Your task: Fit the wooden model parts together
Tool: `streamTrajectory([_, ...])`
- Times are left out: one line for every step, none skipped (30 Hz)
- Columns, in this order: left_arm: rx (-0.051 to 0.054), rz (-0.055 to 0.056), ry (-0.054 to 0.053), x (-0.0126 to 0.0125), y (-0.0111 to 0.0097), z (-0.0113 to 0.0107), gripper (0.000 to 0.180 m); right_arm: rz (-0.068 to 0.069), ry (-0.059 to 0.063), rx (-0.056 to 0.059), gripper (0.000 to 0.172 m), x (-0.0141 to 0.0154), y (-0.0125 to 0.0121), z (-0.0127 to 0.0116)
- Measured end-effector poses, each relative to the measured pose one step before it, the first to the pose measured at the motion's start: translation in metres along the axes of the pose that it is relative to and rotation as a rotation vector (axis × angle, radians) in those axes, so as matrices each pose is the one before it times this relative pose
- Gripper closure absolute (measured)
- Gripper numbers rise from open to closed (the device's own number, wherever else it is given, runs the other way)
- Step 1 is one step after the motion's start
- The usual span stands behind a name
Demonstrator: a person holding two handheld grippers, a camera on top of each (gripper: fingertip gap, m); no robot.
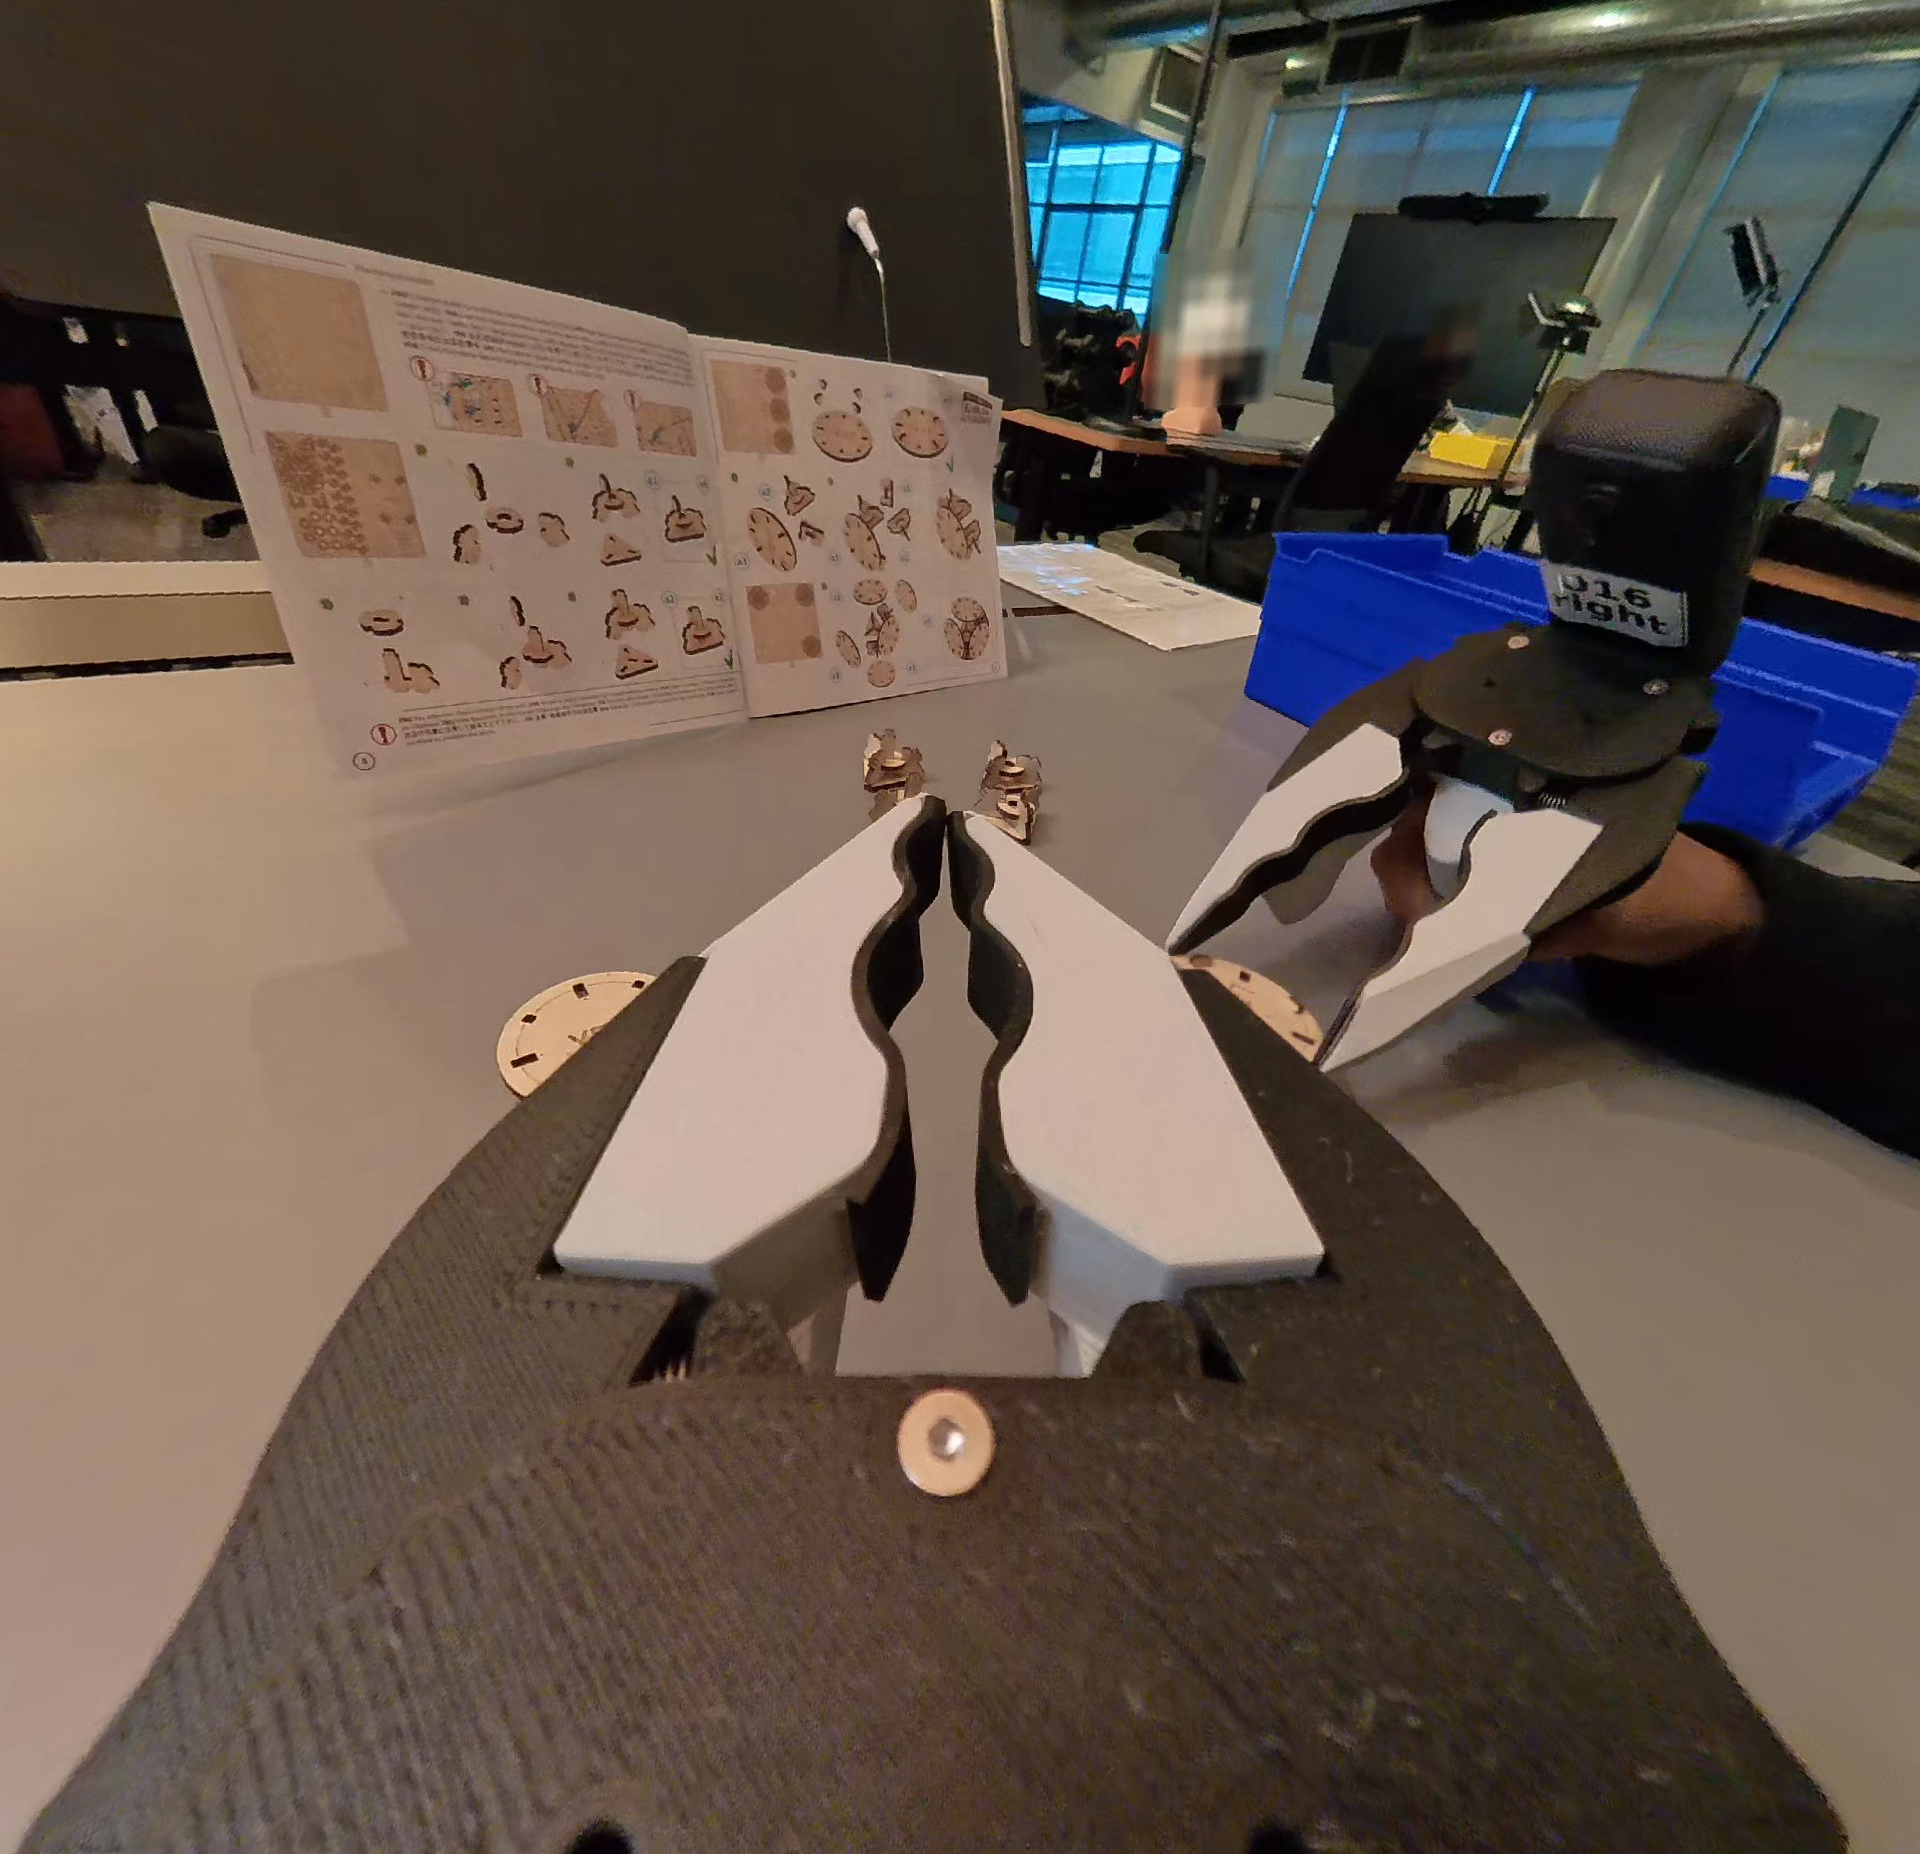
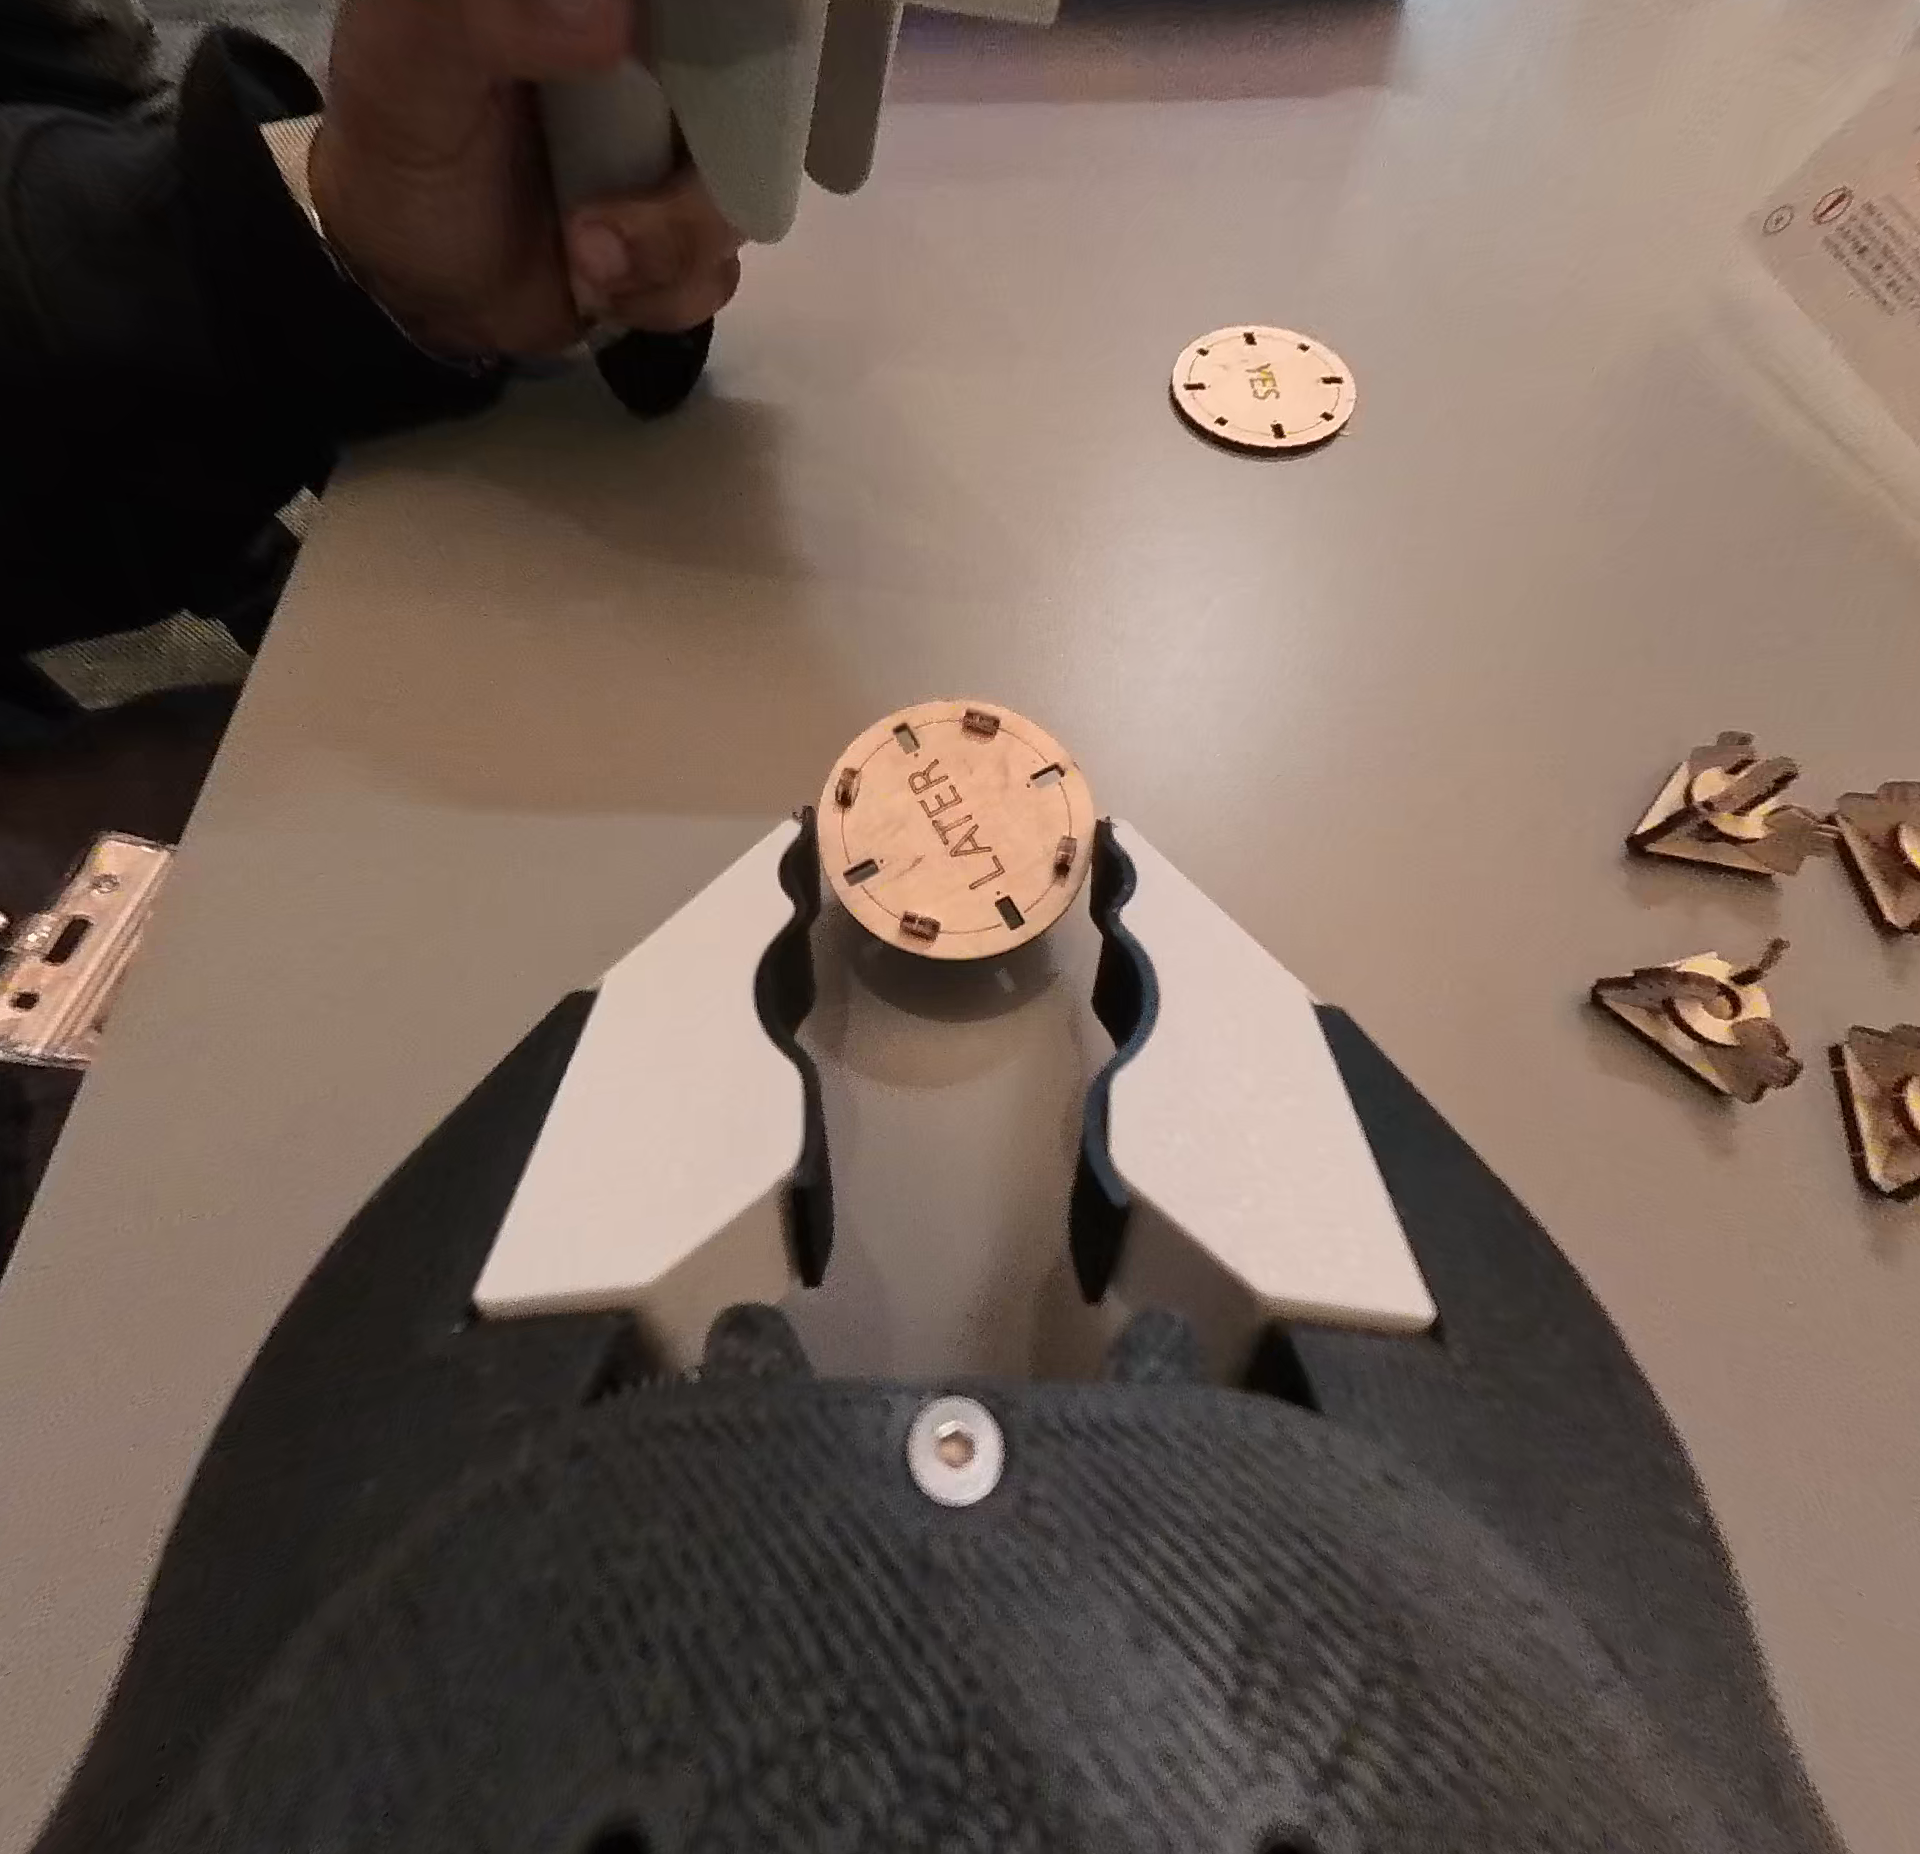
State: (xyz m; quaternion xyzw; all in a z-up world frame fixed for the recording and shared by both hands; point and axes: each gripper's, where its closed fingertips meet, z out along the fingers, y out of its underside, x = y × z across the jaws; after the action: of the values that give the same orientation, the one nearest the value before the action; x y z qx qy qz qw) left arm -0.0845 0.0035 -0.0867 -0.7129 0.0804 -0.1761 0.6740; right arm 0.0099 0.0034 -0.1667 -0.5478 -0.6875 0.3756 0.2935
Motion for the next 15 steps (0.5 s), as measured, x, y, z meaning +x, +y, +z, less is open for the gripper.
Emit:
streamTrajectory([-0.0002, 0.0008, 0.0000, 0.00017, 0.00006, -0.00004, 0.180, -0.0096, 0.0060, -0.0106, 0.120, -0.00039, 0.00120, 0.00133])
streamTrajectory([0.0005, 0.0006, 0.0004, 0.00014, -0.00005, -0.00002, 0.180, -0.0094, 0.0078, -0.0120, 0.120, 0.00005, 0.00150, 0.00136])
streamTrajectory([0.0014, -0.0013, 0.0010, 0.00007, -0.00012, -0.00006, 0.180, -0.0100, 0.0067, -0.0112, 0.120, -0.00019, 0.00131, 0.00128])
streamTrajectory([0.0016, -0.0032, 0.0023, 0.00011, -0.00018, -0.00016, 0.180, -0.0101, 0.0061, -0.0092, 0.120, -0.00024, 0.00108, 0.00110])
streamTrajectory([0.0016, -0.0042, 0.0019, -0.00001, -0.00020, -0.00010, 0.180, -0.0093, 0.0061, -0.0071, 0.120, -0.00004, 0.00070, 0.00099])
streamTrajectory([0.0021, -0.0046, 0.0015, -0.00023, -0.00020, -0.00014, 0.180, -0.0081, 0.0060, -0.0049, 0.120, -0.00002, 0.00039, 0.00061])
streamTrajectory([0.0014, -0.0037, 0.0010, -0.00017, -0.00018, -0.00012, 0.180, -0.0063, 0.0059, -0.0009, 0.119, 0.00030, 0.00005, 0.00028])
streamTrajectory([0.0006, -0.0018, -0.0004, -0.00018, -0.00003, -0.00016, 0.180, -0.0038, 0.0049, 0.0015, 0.118, 0.00043, -0.00036, -0.00010])
streamTrajectory([0.0008, 0.0003, -0.0014, -0.00014, -0.00009, -0.00013, 0.180, -0.0024, 0.0037, 0.0031, 0.117, 0.00050, -0.00041, -0.00035])
streamTrajectory([0.0002, 0.0018, -0.0018, -0.00002, -0.00007, -0.00007, 0.180, -0.0016, 0.0048, 0.0034, 0.116, 0.00106, -0.00017, -0.00100])
streamTrajectory([-0.0004, 0.0025, -0.0012, 0.00012, 0.00003, -0.00007, 0.180, 0.0007, 0.0056, 0.0035, 0.116, 0.00150, -0.00019, -0.00126])
streamTrajectory([-0.0004, 0.0024, -0.0007, 0.00023, 0.00013, 0.00006, 0.180, 0.0037, 0.0033, 0.0039, 0.116, 0.00134, -0.00004, -0.00130])
streamTrajectory([-0.0002, 0.0015, -0.0004, 0.00014, -0.00002, 0.00009, 0.180, 0.0060, -0.0012, 0.0042, 0.116, 0.00090, -0.00012, -0.00101])
streamTrajectory([0.0000, 0.0004, -0.0003, 0.00006, 0.00003, -0.00006, 0.180, 0.0068, -0.0040, 0.0028, 0.115, 0.00027, 0.00015, -0.00076])
streamTrajectory([0.0005, -0.0006, -0.0002, -0.00004, -0.00008, -0.00009, 0.180, 0.0056, -0.0042, -0.0003, 0.115, 0.00020, 0.00068, -0.00027])
